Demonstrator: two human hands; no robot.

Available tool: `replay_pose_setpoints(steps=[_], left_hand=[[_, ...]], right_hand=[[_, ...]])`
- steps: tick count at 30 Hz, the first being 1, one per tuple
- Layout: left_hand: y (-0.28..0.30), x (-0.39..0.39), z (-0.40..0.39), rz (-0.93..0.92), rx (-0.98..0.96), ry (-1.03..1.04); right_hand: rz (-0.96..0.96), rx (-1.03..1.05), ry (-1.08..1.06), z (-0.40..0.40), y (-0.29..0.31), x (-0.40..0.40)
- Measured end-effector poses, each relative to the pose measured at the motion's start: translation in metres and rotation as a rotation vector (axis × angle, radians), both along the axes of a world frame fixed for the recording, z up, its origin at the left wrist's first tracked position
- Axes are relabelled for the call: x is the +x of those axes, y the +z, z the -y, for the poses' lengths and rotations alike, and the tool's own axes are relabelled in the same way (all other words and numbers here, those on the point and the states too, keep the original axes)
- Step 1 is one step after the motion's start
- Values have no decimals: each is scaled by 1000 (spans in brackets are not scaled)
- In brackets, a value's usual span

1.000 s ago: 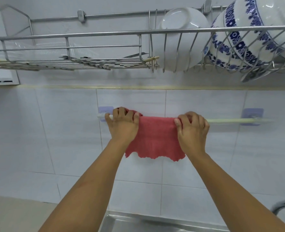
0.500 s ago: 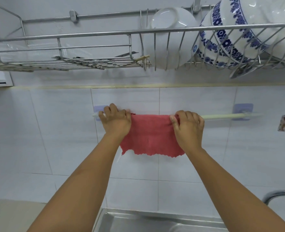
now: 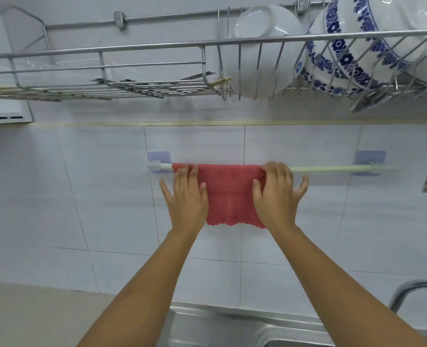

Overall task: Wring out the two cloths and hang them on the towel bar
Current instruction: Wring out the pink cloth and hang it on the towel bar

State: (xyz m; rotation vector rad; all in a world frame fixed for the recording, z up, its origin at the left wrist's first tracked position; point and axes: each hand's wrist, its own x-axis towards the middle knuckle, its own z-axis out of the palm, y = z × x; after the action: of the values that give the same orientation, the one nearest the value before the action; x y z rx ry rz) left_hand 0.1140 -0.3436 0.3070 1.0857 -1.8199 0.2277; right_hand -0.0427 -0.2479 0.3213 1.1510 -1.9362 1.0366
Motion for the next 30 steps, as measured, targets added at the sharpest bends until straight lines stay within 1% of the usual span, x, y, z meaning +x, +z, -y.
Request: replay_pose_setpoints(steps=[3,6,8,10,12,14,16,20,24,30], left_hand=[[2,6,8,79,62,23],[17,14,16,139,111,53],[27,20,22,158,159,40],[34,24,23,140,206,-1],[34,24,16,71,178,-18],[27,22,5,23,136,-19],[19,20,1,69,154,-15],[18,24,14,170,181,49],[23,32,20,213,192,81],[17,42,18,228,205,72]], right_hand=[[-8,117,-24,2,-2,-2],[-18,180,-44,2,5,-6],[-15,192,-44,1,11,-8],[26,162,-14,-1,20,-9],[70,99,24,-4,26,-9],[29,70,30,-9,23,-8],[-23,110,24,-13,12,-5],[-52,202,-7,-11,2,-10],[-45,242,-33,-9,11,-16],[-52,266,-37,-12,4,-13]])
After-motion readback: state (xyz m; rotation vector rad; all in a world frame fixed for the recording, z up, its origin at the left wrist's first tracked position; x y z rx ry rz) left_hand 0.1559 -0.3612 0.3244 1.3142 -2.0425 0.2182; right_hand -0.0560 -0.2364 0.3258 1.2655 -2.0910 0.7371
